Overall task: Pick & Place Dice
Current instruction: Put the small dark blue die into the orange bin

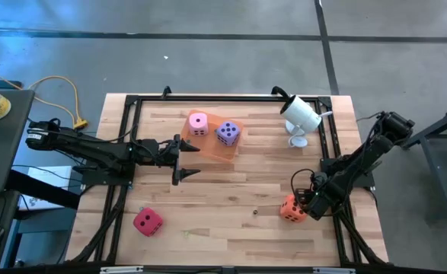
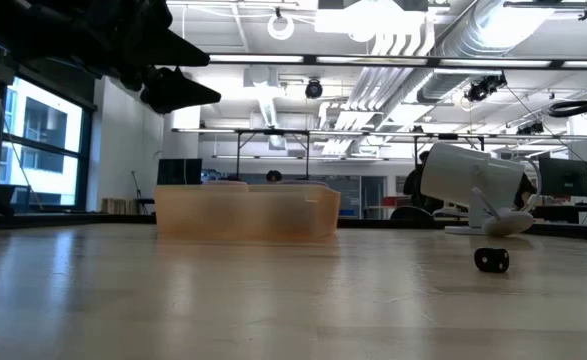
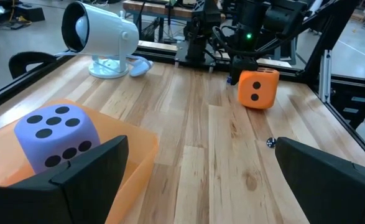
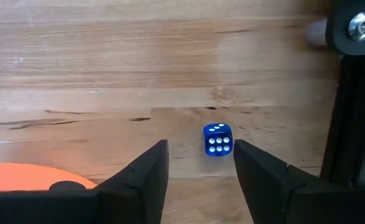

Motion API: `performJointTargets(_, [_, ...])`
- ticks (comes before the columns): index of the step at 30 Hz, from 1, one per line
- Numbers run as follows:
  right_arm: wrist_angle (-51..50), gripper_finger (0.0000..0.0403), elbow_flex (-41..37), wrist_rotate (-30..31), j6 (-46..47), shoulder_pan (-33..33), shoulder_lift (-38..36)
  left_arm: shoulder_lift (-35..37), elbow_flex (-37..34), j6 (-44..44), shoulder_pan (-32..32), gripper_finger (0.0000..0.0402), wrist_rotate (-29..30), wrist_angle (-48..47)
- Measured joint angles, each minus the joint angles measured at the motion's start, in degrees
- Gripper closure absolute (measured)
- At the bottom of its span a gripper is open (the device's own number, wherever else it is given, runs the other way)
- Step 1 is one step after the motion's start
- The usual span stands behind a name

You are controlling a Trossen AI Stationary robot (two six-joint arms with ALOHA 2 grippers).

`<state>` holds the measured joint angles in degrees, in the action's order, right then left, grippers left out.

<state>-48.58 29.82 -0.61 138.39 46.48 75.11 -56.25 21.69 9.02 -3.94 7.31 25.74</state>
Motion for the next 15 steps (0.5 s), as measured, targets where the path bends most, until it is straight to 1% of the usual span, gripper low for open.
performJointTargets(10, [0.44,0.0324,-0.02,-0.15,-0.50,-0.02,0.15,0.00,0.00,2.88,0.01,0.0006,0.00,0.01])
performJointTargets(15, [0.35,0.0361,-0.09,1.36,-0.97,-0.02,0.26,0.00,0.00,3.01,0.00,0.0006,0.00,0.01])
